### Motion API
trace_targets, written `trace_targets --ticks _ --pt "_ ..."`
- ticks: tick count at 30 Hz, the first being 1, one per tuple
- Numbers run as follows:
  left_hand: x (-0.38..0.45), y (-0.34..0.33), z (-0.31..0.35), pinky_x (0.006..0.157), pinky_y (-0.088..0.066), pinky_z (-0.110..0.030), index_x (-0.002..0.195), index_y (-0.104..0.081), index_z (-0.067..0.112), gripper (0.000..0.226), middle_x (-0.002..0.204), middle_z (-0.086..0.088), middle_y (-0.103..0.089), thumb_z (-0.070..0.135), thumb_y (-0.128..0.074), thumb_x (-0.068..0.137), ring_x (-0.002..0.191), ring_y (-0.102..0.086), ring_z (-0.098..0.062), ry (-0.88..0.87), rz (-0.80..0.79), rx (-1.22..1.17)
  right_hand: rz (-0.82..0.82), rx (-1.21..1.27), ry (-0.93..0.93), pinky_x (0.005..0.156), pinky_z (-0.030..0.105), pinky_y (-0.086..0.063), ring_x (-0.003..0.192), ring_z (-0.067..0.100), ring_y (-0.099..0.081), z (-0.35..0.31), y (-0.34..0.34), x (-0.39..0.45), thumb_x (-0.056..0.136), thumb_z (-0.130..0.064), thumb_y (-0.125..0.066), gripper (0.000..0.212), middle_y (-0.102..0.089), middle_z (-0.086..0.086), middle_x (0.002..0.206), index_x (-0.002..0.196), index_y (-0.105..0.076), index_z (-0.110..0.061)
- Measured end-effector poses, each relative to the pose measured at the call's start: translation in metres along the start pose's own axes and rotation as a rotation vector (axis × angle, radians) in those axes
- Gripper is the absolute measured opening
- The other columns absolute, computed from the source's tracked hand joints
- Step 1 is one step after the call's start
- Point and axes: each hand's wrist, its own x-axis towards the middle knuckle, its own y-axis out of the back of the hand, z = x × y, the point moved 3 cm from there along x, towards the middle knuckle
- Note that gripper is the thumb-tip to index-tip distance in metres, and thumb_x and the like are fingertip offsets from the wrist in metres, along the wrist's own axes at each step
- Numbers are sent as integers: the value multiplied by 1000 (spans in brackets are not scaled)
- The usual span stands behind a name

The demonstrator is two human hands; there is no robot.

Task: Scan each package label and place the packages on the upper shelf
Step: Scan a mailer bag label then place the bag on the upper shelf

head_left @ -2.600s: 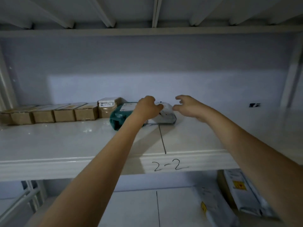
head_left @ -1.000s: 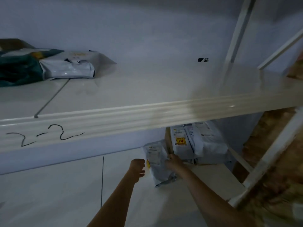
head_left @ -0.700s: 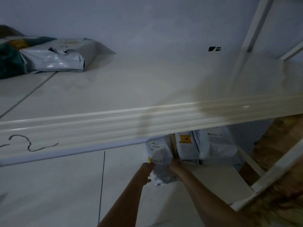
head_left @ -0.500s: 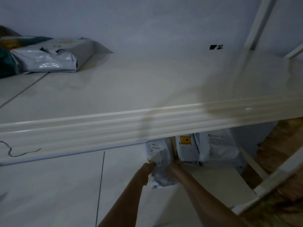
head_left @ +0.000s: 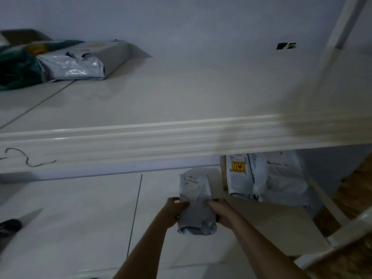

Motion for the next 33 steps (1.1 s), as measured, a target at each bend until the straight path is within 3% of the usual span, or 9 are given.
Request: trace_targets --ticks 2,6,12,19,24,30,33 --pt "-6 12 3 103 -45 -58 135 -46 -7 54 131 -32 -55 3 -69 88 122 -54 -47 -18 -57 -81 -80 69 24 86 46 -61 94 33 -75 -2 -3 -4 88 -26 -75 39 -77 17 102 118 -70 0" --pt "-27 27 9 94 -51 -46 128 -60 4 42 122 -21 -66 6 -68 87 115 -60 -38 -65 -201 -84 -306 182 80 87 40 -60 101 31 -74 -10 -20 -12 88 -22 -76 38 -76 17 109 119 -70 -2" --pt "-55 71 20 104 -46 -55 129 -58 5 49 122 -19 -67 15 -74 85 117 -62 -38 -137 -129 -132 -514 251 176 88 36 -59 116 32 -68 -19 -63 -33 86 -24 -79 47 -70 17 124 127 -66 -7" --pt "-97 147 13 81 -58 -39 123 -59 2 52 114 -19 -71 18 -80 79 105 -70 -35 -248 -71 -217 -459 104 234 75 32 -61 102 29 -74 -29 -141 -63 70 -29 -91 60 -76 14 112 122 -69 -9" --pt "-137 222 -6 72 -59 -32 104 -72 10 24 105 -17 -74 17 -76 82 96 -73 -30 -324 -27 -257 -436 96 267 85 39 -60 100 30 -74 -21 -226 -95 77 -23 -85 48 -77 13 108 120 -68 -10" --pt "-181 323 -37 67 -58 -28 101 -72 13 14 96 -13 -77 13 -72 87 82 -75 -23 -371 134 -260 -478 29 262 79 35 -60 96 28 -75 -3 -340 -128 82 -26 -82 41 -78 11 106 118 -70 -11" --pt "-194 366 -49 76 -60 -35 110 -68 8 23 101 -18 -75 14 -69 89 89 -72 -29 -357 191 -249 -498 10 259 85 39 -59 97 29 -75 5 -387 -135 83 -24 -80 40 -77 12 106 119 -69 -9"
